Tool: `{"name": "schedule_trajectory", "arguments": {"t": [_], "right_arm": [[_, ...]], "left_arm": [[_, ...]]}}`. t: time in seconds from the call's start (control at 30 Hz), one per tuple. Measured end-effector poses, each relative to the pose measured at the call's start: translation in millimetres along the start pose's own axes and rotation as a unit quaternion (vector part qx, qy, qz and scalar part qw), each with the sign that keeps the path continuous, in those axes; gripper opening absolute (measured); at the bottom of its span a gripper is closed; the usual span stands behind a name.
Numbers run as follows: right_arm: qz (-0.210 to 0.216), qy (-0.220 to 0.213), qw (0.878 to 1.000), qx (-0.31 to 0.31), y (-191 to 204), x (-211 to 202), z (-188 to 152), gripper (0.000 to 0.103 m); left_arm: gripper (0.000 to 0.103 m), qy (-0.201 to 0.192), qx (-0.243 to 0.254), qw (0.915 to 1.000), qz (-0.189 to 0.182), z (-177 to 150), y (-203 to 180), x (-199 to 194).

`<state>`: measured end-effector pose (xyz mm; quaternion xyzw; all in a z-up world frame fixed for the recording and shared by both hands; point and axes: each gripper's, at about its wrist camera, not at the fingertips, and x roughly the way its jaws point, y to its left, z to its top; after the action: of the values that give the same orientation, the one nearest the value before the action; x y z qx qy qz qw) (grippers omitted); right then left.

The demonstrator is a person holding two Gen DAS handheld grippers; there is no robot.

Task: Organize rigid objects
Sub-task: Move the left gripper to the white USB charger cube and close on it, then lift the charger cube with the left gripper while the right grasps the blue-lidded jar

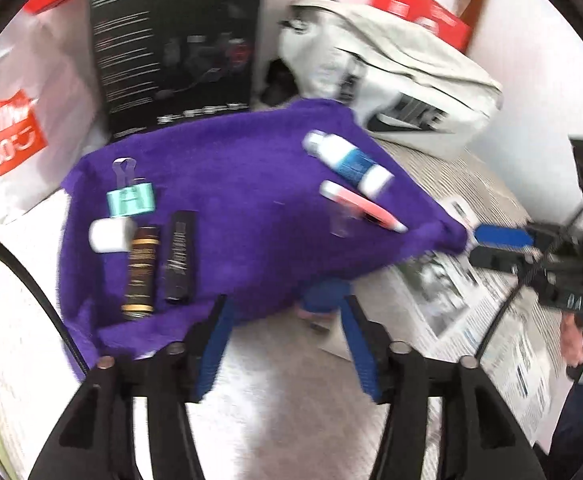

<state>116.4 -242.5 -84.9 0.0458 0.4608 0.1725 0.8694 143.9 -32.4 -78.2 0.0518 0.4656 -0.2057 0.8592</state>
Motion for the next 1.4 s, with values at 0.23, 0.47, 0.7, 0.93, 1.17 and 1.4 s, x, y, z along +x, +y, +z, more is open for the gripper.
{"name": "schedule_trajectory", "arguments": {"t": [0.23, 0.47, 0.7, 0.93, 1.17, 1.4], "right_arm": [[-0.011, -0.009, 1.0, 0.013, -12.9, -17.2, -13.8, 0.044], [-0.021, -0.005, 0.999, 0.028, -26.0, -18.2, -20.6, 0.044], [-0.025, 0.006, 0.999, 0.037, -33.1, -9.7, -24.7, 0.044], [-0.021, 0.011, 0.999, 0.036, -32.8, -4.9, -26.0, 0.044], [-0.014, 0.018, 0.999, 0.033, -27.6, 0.0, -27.1, 0.044], [0.004, 0.024, 1.0, 0.005, -1.2, 10.3, -20.9, 0.044]], "left_arm": [[0.067, 0.013, 0.051, 0.9986, -0.004, -10.9, -25.4, 22.4], [0.062, 0.024, 0.073, 0.9971, 0.003, -11.1, -27.0, 41.3], [0.043, 0.027, 0.085, 0.9958, -0.016, -17.0, -33.0, 40.7], [0.044, 0.03, 0.067, 0.9973, -0.003, -28.2, -29.3, 33.0], [0.043, 0.026, 0.058, 0.9979, 0.012, -27.8, -29.0, 35.9], [0.043, 0.031, 0.018, 0.9978, 0.056, -41.6, 7.9, 21.5]]}}
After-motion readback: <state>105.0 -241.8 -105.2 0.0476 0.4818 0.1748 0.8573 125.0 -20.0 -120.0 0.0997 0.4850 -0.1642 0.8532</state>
